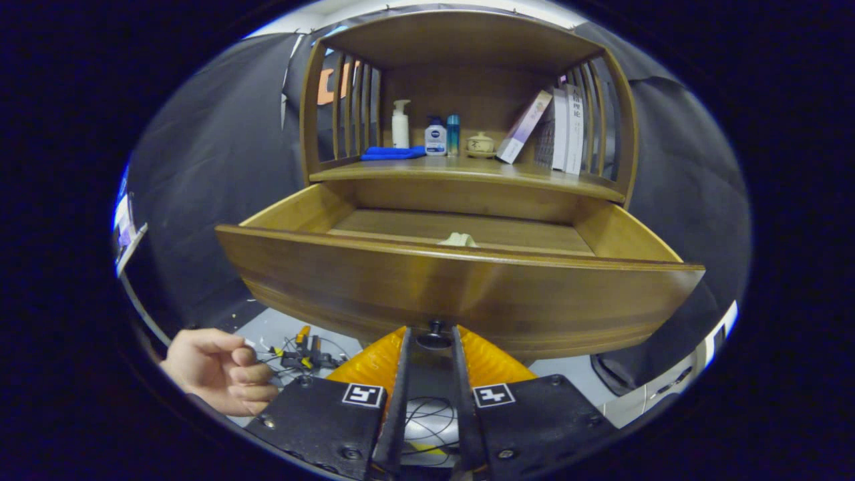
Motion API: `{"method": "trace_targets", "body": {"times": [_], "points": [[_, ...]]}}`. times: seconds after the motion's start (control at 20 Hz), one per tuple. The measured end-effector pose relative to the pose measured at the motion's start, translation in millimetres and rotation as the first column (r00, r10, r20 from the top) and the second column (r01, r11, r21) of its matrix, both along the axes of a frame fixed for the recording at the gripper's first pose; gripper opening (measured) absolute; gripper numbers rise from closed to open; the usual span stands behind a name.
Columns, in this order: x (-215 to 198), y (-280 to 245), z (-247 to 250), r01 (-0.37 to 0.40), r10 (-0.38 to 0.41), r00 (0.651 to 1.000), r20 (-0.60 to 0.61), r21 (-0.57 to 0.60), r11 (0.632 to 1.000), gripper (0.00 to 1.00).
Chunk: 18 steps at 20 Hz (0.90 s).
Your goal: Pull open the drawer, take out the items inside it, and place them on the countertop above the cabinet.
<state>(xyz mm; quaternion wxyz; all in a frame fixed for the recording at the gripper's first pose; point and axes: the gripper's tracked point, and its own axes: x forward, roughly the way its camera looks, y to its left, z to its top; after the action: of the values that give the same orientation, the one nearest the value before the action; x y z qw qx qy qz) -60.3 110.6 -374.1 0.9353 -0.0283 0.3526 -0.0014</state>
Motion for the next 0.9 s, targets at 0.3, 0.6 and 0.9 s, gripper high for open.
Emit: {"method": "trace_targets", "body": {"times": [0.3,0.6,0.9], "points": [[-2.9,39.4,60.2,-0.123,0.121,0.991,0.055,0.043,0.991,0.71],[39.2,35.0,96.4,-0.108,0.102,0.99,0.095,0.057,0.993,0.9],[81.3,10.9,89.6,-0.049,0.048,0.999,0.026,0.03,0.998,0.89]]}}
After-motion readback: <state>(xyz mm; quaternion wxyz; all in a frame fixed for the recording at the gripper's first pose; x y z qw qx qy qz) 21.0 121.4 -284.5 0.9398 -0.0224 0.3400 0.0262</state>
